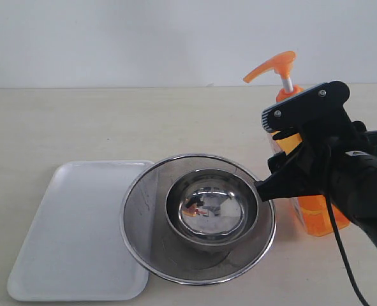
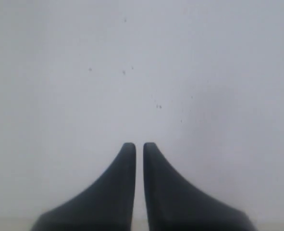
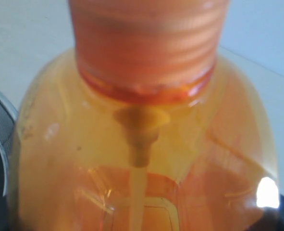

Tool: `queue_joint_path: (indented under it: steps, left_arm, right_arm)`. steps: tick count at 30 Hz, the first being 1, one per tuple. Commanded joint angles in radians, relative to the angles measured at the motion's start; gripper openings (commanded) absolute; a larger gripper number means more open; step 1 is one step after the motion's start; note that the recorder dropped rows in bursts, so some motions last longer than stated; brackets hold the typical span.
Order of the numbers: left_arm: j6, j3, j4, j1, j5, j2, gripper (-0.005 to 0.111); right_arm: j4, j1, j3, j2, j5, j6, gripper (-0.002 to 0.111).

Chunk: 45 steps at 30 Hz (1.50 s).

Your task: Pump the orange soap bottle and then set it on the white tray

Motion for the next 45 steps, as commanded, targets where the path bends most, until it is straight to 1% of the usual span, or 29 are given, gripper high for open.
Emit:
queue_joint_path:
  steps: [1, 5, 9, 13, 21, 25, 28, 31, 36, 42, 45]
  left_arm:
    - [0.008, -0.071, -0.004, -0.006, 0.006, 0.004, 0.005]
    - [0.073, -0.160, -0.002, -0.006, 0.116, 0.004, 0.005]
    - [0.086, -0.217, -0.002, -0.006, 0.149, 0.013, 0.005]
    - [0.086, -0.270, -0.002, -0.006, 0.210, 0.069, 0.005]
    - [0.086, -0.386, -0.002, -0.006, 0.319, 0.276, 0.005]
    - [0.086, -0.449, -0.002, -0.006, 0.417, 0.426, 0.005]
    - [0.086, -0.453, -0.002, -0.006, 0.408, 0.492, 0.005]
    - [0.086, -0.453, -0.002, -0.006, 0.364, 0.552, 0.005]
    - [0.086, -0.453, -0.002, -0.006, 0.317, 0.552, 0.005]
    - [0.081, -0.453, -0.004, -0.006, 0.309, 0.552, 0.005]
    - [-0.017, -0.453, -0.004, -0.006, 0.261, 0.554, 0.005]
  right_arm:
    - [-0.002, -0.001, -0.006, 0.000, -0.019, -0.009, 0.000]
    - [-0.002, -0.001, -0.006, 0.000, -0.019, -0.009, 0.000]
    - [-0.002, -0.001, -0.006, 0.000, -0.019, -0.009, 0.000]
    - [-0.002, -0.001, -0.006, 0.000, -0.019, -0.009, 0.000]
    - [-0.002, -0.001, -0.006, 0.000, -0.019, -0.009, 0.000]
    - [-0.002, -0.001, -0.006, 0.000, -0.019, -0.009, 0.000]
    - [-0.002, -0.001, -0.006, 0.000, -0.019, -0.009, 0.000]
    - [-0.002, -0.001, -0.006, 0.000, -0.019, -0.009, 0.000]
    - [-0.002, -0.001, -0.006, 0.000, -0.019, -0.009, 0.000]
    - [-0.002, -0.001, -0.006, 0.000, -0.019, -0.009, 0.000]
    - [-0.002, -0.001, -0.006, 0.000, -0.019, -0.009, 0.000]
